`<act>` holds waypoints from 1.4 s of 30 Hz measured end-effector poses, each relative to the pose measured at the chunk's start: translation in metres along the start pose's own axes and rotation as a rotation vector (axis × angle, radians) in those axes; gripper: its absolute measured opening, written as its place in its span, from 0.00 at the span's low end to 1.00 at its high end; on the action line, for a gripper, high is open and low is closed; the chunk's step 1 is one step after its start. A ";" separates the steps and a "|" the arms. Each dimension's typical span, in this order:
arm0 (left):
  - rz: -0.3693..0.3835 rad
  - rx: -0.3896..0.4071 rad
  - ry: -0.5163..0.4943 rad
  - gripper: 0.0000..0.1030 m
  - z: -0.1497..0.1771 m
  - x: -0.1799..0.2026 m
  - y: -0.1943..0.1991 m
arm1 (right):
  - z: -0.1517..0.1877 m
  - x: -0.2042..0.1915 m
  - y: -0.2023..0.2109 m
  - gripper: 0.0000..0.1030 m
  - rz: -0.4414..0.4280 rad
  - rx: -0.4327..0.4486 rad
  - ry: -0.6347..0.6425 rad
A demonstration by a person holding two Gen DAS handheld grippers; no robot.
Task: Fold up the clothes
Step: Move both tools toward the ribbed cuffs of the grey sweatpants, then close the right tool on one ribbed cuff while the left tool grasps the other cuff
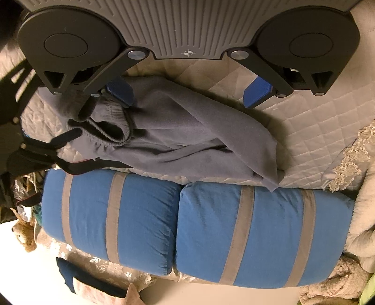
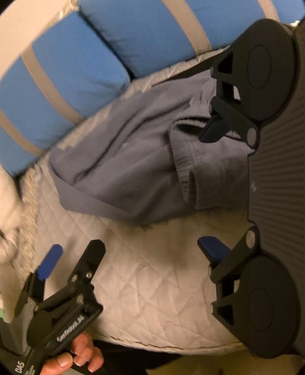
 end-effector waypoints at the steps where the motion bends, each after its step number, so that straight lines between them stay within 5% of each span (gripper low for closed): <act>1: 0.002 -0.002 0.000 0.99 0.000 0.000 0.000 | -0.002 0.002 -0.001 0.86 -0.023 -0.017 0.002; 13: 0.015 -0.020 0.004 0.99 -0.001 -0.001 -0.007 | -0.011 0.027 -0.017 0.56 -0.205 -0.149 0.007; 18: 0.021 -0.022 -0.003 0.99 -0.001 0.002 -0.009 | -0.013 0.024 -0.011 0.16 -0.220 -0.157 0.020; 24: 0.037 -0.014 -0.009 0.99 -0.002 0.005 -0.009 | -0.011 0.012 0.000 0.11 -0.095 -0.130 -0.016; 32: 0.116 0.019 -0.004 0.99 -0.010 0.015 -0.009 | 0.010 -0.054 0.006 0.10 0.216 -0.058 -0.035; 37: 0.178 0.030 -0.125 0.99 -0.025 0.045 -0.015 | 0.023 -0.072 0.001 0.10 0.359 0.000 -0.128; 42: 0.135 0.107 -0.354 0.99 -0.044 0.085 -0.019 | 0.023 -0.060 0.004 0.10 0.411 0.081 -0.428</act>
Point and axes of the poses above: each gripper's, at about its wrist camera, not at the fingertips, and y roughly against the way its jaws point, x to its right, z to its underside, the point moved 7 cm from there along -y, roughly the way its jaws point, and after that the axes turned 6 degrees about -y, right-handed, at the moved point
